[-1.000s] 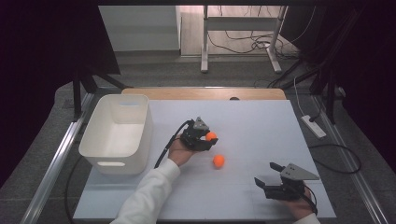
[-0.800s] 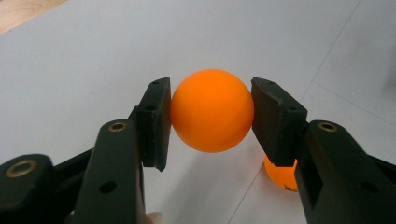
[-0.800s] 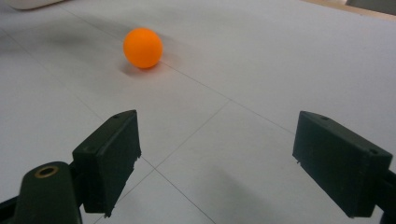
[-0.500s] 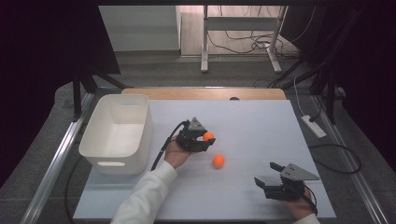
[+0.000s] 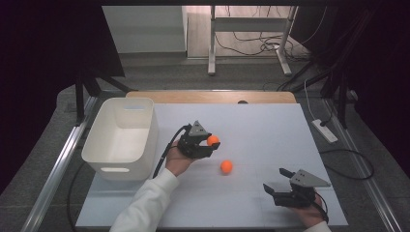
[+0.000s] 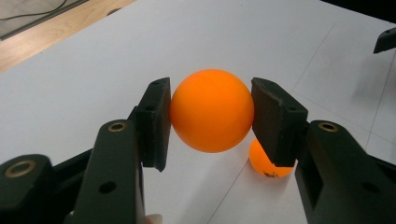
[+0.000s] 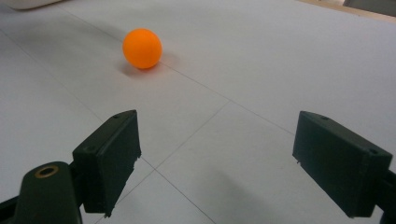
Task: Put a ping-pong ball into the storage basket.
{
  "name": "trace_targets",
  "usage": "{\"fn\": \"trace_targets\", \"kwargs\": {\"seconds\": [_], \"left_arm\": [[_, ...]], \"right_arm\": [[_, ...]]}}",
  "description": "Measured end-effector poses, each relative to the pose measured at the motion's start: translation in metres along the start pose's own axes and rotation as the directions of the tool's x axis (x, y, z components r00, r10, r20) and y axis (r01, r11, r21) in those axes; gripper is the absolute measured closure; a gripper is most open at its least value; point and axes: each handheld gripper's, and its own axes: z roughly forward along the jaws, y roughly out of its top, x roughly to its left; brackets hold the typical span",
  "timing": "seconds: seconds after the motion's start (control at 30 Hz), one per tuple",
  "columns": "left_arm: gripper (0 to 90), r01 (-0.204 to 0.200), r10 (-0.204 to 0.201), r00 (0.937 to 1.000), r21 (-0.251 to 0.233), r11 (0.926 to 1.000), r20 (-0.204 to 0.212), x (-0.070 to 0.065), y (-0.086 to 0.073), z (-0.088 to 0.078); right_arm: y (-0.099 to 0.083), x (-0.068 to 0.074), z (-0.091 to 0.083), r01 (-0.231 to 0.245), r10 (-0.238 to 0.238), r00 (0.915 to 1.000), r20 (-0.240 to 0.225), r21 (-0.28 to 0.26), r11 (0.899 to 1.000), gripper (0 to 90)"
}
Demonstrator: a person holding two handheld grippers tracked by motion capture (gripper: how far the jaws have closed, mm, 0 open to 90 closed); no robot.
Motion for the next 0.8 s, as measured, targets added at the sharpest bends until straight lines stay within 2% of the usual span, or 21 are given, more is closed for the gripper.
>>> {"fn": "trace_targets", "kwargs": {"seconds": [0.8], "left_arm": [[50.0,0.006,-0.006,1.0000,-0.052,0.9986,-0.002,-0.001,0.002,-0.028]], "right_arm": [[0.000,-0.001,-0.001,-0.007,0.007,1.0000,0.004,-0.005,1.000,14.9]]}}
